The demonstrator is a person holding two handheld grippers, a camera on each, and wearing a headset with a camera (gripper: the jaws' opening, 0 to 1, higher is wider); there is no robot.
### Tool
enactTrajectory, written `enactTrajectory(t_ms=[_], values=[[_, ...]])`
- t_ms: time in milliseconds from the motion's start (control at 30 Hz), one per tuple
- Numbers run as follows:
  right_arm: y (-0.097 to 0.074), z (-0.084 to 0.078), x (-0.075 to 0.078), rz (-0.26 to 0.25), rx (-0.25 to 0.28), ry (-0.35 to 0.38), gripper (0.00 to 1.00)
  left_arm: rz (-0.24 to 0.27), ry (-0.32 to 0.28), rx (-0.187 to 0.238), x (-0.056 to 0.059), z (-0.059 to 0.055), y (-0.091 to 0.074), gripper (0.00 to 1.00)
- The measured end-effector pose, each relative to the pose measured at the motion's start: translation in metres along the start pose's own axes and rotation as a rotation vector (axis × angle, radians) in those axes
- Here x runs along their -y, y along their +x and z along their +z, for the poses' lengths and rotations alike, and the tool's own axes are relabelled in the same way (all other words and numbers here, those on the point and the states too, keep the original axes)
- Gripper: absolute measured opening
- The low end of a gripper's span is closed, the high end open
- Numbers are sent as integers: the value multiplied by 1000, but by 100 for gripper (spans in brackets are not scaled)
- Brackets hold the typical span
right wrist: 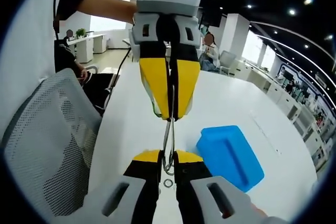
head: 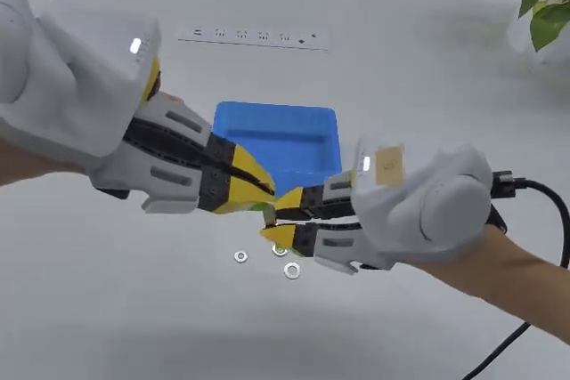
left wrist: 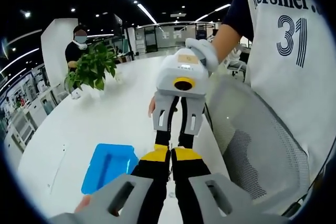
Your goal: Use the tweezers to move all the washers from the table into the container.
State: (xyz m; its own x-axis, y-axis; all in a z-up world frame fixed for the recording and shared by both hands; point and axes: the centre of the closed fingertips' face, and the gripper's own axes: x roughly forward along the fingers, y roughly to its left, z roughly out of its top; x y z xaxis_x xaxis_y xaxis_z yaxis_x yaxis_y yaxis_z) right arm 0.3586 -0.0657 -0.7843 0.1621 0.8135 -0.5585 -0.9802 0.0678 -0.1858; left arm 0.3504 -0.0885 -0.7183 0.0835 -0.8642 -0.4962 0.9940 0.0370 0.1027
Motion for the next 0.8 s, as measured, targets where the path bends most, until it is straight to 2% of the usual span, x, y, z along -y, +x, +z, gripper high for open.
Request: enactTrajectory(t_ms=[33, 233, 667, 800], values=[[-2, 4, 4, 8, 7, -5, 10, -1, 1, 8, -4, 4, -2, 6], [-8, 11, 20, 33, 31, -1, 10, 8, 5, 26, -20, 14, -7, 6], [-9, 19, 59, 56, 88, 16, 10, 16, 11, 47, -56, 22, -10, 6], [-7, 21, 73, 56, 102, 7, 10, 22, 14, 53, -71, 23, -11, 6]])
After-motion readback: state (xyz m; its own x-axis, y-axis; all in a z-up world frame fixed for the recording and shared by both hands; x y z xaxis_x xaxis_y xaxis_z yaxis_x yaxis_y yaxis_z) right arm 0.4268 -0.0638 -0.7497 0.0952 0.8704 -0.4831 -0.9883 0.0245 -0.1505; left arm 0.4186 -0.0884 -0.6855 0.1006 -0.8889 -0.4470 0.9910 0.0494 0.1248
